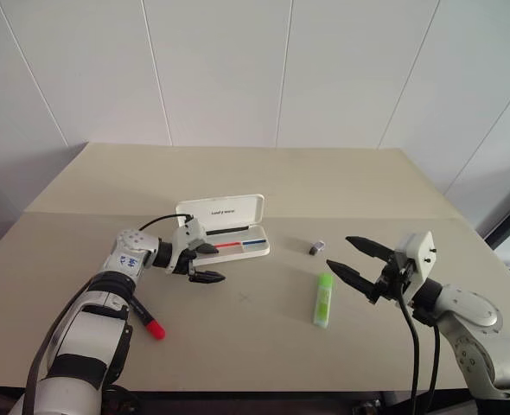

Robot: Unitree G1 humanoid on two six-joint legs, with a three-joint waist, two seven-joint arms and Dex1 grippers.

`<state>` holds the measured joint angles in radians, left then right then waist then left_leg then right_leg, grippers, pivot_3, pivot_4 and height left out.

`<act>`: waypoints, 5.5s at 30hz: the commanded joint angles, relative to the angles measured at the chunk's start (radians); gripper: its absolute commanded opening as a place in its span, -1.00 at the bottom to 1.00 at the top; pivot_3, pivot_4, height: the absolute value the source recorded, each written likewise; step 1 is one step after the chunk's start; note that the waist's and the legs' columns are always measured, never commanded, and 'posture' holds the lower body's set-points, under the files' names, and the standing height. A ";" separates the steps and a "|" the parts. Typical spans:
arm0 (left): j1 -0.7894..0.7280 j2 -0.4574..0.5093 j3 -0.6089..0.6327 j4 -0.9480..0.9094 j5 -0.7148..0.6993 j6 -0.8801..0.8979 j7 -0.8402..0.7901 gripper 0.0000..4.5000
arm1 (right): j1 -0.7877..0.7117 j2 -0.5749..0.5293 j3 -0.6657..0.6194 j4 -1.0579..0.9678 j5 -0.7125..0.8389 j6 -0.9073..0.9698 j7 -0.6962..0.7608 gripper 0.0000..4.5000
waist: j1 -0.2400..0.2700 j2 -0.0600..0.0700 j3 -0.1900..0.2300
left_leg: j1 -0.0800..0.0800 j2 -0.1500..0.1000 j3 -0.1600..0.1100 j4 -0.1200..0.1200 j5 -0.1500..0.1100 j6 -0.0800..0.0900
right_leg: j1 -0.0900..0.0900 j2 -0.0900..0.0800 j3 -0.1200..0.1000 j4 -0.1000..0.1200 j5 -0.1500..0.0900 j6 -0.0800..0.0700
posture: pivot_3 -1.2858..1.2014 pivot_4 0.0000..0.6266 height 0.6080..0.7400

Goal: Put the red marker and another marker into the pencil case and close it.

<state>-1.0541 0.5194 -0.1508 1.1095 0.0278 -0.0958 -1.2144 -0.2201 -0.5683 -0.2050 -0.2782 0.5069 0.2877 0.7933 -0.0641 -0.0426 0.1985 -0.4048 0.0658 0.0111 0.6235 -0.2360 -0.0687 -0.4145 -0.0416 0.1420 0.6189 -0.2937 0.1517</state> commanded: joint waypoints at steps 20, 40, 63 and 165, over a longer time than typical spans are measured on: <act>-0.007 0.000 0.019 -0.020 0.036 -0.075 0.097 -0.99 | -0.067 -0.027 -0.013 0.015 0.008 -0.009 0.014 1.00 | 0.011 0.000 0.000 | 0.000 0.000 0.000 0.000 0.000 0.000 | 0.000 0.000 0.000 0.000 0.000 0.000 | 0.03 -0.52 1.00; 0.367 0.132 0.099 -0.798 -0.149 0.095 -0.016 -0.99 | -0.019 -0.121 -0.060 0.033 0.084 0.003 0.143 1.00 | 0.009 0.000 0.000 | 0.001 0.000 0.000 -0.001 0.000 0.000 | 0.000 0.000 0.000 0.002 0.000 0.000 | 0.03 -0.52 1.00; 0.515 0.143 -0.007 -0.961 -0.111 0.074 -0.005 -0.99 | 0.102 -0.234 -0.127 -0.044 0.225 0.082 0.309 1.00 | 0.009 0.000 0.000 | 0.000 0.000 0.000 0.006 0.000 0.001 | 0.002 0.000 0.001 0.002 -0.008 -0.015 | 0.03 -0.52 1.00; 0.670 -0.665 0.455 -1.974 0.256 1.710 1.532 0.99 | -0.408 -0.101 0.161 0.544 0.036 -0.039 0.705 1.00 | -0.022 -0.002 0.001 | 0.001 -0.001 -0.003 0.007 -0.001 -0.001 | 0.005 0.000 0.001 0.000 0.002 0.003 | 0.03 -0.52 1.00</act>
<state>-0.3828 -0.1267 0.2920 -0.8498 0.2336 1.6198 0.3158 -0.6254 -0.6540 -0.0114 0.2798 0.5346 0.2625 1.4799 -0.0857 -0.0449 0.1997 -0.4042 0.0643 0.0077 0.6308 -0.2370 -0.0699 -0.4100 -0.0419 0.1425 0.6187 -0.2921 0.1547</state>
